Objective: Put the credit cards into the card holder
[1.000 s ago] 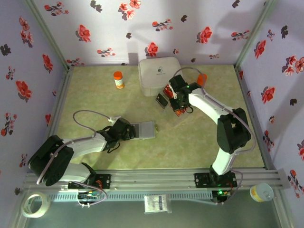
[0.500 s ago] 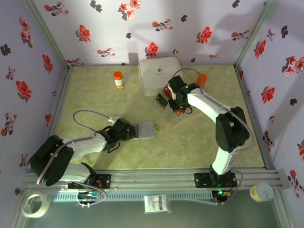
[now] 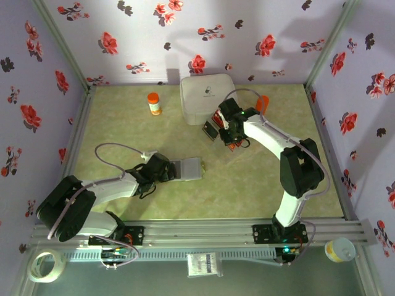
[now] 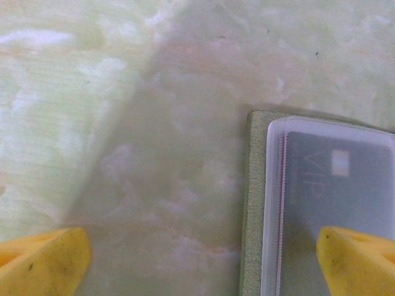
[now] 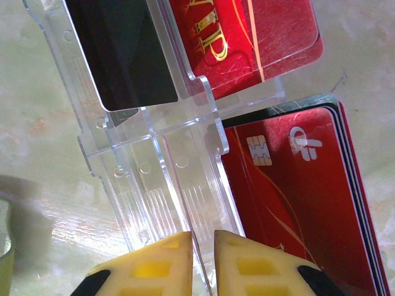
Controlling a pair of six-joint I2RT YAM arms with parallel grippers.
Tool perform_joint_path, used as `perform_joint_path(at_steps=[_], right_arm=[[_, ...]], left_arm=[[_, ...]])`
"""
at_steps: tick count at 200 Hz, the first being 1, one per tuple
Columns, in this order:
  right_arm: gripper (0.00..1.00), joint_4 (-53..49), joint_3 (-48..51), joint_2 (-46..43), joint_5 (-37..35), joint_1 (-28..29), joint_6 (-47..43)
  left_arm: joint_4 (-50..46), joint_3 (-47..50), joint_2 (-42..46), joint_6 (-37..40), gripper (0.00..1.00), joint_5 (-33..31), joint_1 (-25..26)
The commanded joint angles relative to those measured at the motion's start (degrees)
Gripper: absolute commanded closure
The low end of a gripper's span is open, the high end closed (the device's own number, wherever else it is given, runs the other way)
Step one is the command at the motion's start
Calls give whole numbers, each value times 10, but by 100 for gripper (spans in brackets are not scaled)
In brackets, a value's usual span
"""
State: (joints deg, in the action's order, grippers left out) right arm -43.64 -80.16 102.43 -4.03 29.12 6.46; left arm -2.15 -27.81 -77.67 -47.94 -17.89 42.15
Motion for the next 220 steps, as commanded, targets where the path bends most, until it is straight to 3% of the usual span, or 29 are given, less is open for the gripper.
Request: perform_joint_path(at_steps=[1, 99, 166, 220], right_arm=[[81, -14, -16, -14, 3, -4, 4], [81, -17, -18, -24, 1, -4, 3], [100, -25, -26, -35, 14, -4, -16], [100, -47, -53, -74, 52, -3, -12]], left_arm=[[-36, 21, -26, -14, 3, 14, -4], [-36, 20, -27, -14, 3, 15, -4], [-36, 20, -28, -14, 3, 15, -4], [-37, 17, -30, -12, 3, 15, -4]])
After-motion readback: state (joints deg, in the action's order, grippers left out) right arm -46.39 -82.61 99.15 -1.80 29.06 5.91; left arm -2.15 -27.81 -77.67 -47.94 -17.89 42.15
